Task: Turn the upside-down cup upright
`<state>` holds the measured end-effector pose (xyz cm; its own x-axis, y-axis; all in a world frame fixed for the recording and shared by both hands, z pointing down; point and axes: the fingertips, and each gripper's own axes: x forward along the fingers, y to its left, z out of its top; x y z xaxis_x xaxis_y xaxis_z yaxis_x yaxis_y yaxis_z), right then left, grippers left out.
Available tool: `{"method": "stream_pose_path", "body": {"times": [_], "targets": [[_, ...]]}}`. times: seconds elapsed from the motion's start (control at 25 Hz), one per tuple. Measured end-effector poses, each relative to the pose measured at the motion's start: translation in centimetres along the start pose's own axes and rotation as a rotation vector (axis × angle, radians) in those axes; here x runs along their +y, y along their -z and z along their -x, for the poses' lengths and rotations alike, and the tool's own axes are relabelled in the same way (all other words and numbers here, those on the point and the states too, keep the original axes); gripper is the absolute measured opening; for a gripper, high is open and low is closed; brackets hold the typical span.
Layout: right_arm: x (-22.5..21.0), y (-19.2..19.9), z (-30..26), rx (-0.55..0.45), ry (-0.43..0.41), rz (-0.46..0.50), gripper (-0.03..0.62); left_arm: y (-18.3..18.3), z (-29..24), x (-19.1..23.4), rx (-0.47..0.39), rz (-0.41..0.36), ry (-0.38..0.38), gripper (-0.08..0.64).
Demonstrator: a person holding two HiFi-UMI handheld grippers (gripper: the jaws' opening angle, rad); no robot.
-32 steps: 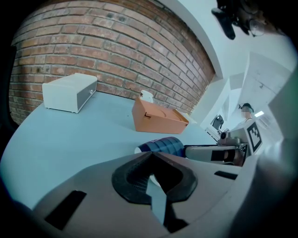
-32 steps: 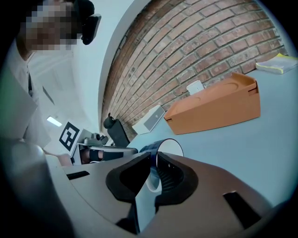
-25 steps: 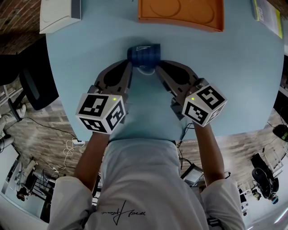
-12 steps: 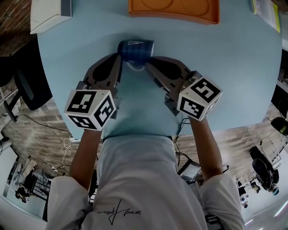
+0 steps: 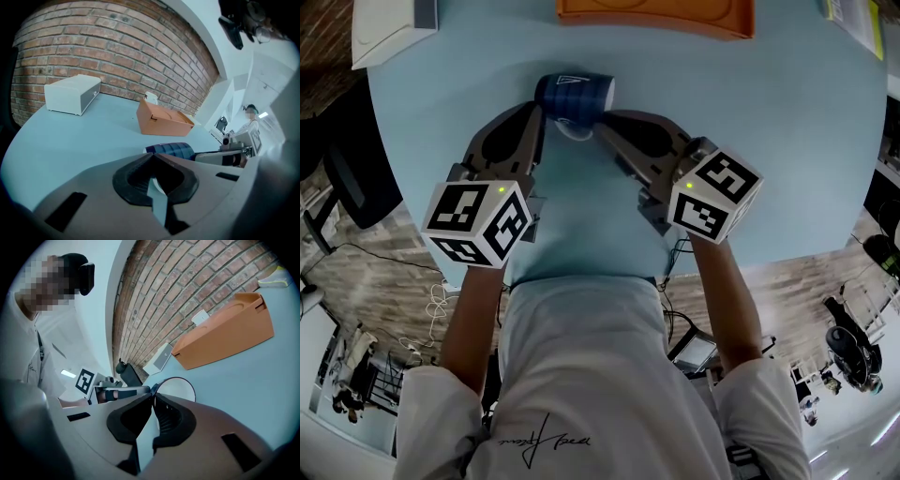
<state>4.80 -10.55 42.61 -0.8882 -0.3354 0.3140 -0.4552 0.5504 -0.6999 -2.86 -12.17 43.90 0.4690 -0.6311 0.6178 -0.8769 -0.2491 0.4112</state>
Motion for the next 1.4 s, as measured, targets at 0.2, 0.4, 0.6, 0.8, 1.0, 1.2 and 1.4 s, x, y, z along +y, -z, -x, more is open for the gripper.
{"method": "stream_pose_path", "body": {"times": [0.2,0.4,0.6,0.8,1.0,1.2,1.4], "targets": [[0.0,0.1,0.3,-0.006,-0.003,-0.007,0.023,0.1,-0.3,-0.2,0.002,-0.008,0.004,0.009],[0.2,0.0,0.5,-0.002,-0.003,0.007,0.023,0.1,-0.3,-0.4,0.007,-0.008,0.006,0.009],[0.7,0.3,0.4,0.009,-0.009,0.036,0.023,0.0,-0.2,-0.2,0.000,-0.011,0.002,0.009],[0.7,0.3,0.8,0.017,0.004,0.047,0.023,0.1,-0.3,-0.4,0.006,-0.021,0.001,0.009],[0.7,0.4,0.9,0.015,0.018,0.051,0.023,0.3,-0.3,-0.5,0.009,-0.024,0.002,0.009],[0.8,0.4,1.1,0.021,0.020,0.068,0.023,0.4,-0.4,-0.7,0.013,-0.029,0.004,0.009],[1.3,0.8,1.5,0.030,0.018,0.074,0.023,0.8,-0.1,-1.1,0.022,-0.035,0.007,0.009]]}}
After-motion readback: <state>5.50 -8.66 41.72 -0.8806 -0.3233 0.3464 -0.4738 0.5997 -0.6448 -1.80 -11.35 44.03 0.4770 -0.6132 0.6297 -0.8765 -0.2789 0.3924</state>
